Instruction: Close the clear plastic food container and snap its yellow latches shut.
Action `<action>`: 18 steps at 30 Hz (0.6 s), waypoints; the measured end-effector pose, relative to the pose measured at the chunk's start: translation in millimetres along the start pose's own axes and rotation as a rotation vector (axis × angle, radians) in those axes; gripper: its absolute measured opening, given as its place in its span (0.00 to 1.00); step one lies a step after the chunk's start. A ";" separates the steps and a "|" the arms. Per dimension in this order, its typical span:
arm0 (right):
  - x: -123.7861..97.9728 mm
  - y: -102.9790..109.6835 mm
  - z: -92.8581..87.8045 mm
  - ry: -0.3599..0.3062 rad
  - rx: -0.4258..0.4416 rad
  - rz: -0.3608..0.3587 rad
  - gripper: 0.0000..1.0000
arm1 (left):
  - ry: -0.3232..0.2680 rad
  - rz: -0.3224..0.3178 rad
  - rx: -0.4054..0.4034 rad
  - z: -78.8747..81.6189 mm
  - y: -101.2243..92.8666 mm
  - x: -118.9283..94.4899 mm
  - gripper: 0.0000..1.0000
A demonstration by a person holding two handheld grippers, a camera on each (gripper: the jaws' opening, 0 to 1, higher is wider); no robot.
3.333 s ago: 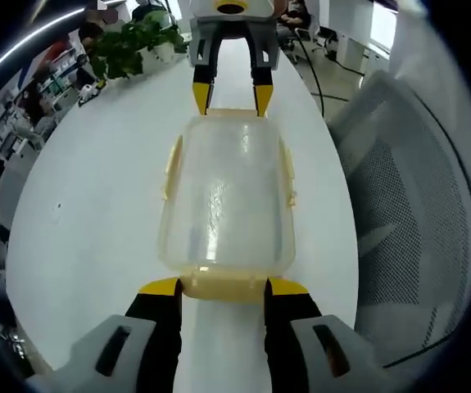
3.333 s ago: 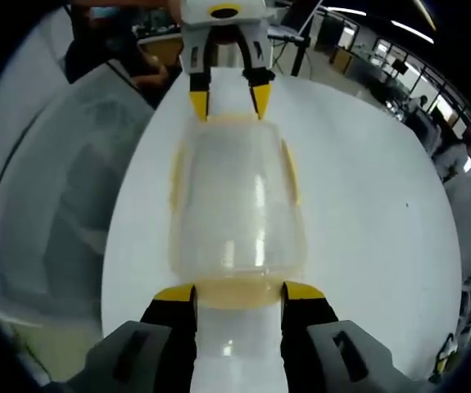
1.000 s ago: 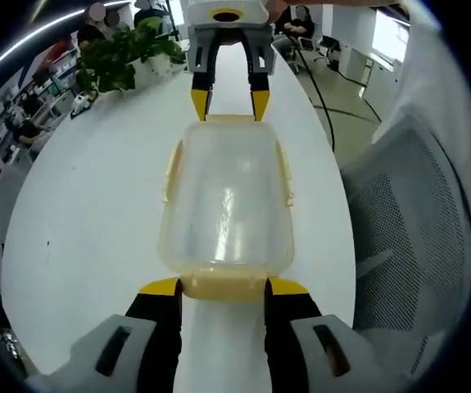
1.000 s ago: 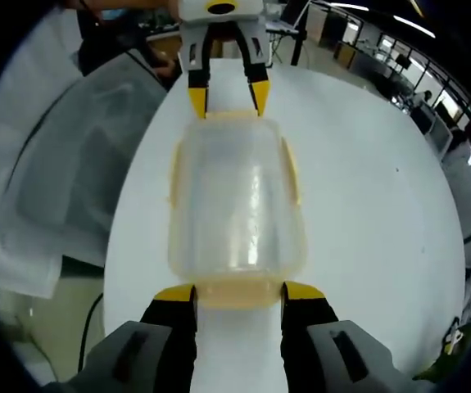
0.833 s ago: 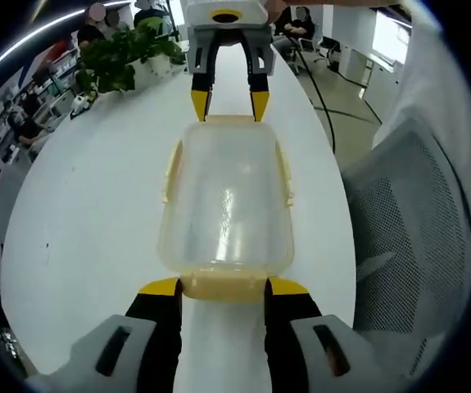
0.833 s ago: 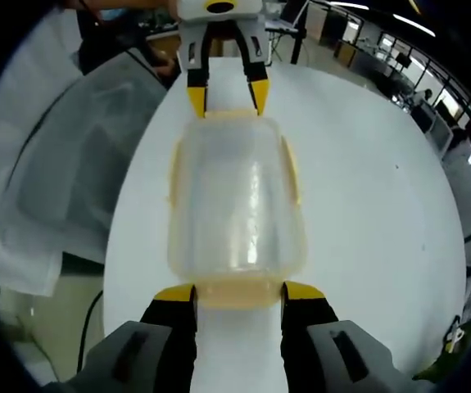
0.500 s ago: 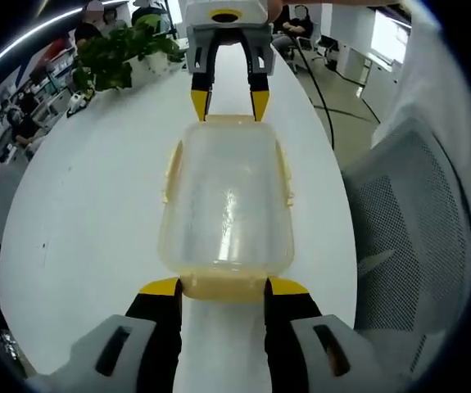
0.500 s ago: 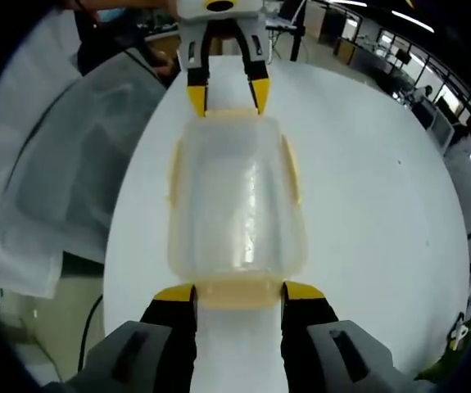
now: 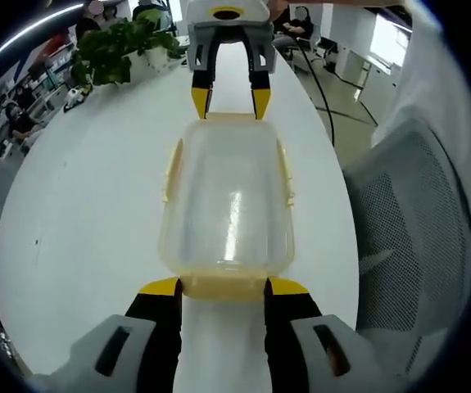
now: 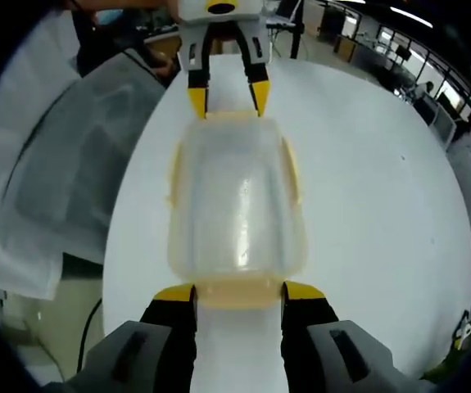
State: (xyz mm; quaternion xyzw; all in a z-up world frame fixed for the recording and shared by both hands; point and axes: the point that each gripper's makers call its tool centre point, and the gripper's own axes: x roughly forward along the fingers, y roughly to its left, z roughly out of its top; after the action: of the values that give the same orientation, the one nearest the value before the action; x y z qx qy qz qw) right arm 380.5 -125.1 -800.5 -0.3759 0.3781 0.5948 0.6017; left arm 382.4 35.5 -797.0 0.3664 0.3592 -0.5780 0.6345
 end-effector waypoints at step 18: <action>1.3 -1.7 -0.5 -0.008 0.002 0.005 0.39 | -0.020 -0.011 -0.004 -0.8 0.3 1.7 0.39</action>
State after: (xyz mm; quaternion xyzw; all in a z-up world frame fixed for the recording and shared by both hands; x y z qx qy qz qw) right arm 382.1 -125.0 -801.8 -0.3720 0.3771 0.5975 0.6020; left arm 382.8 35.4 -798.9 0.3575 0.3560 -0.5844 0.6355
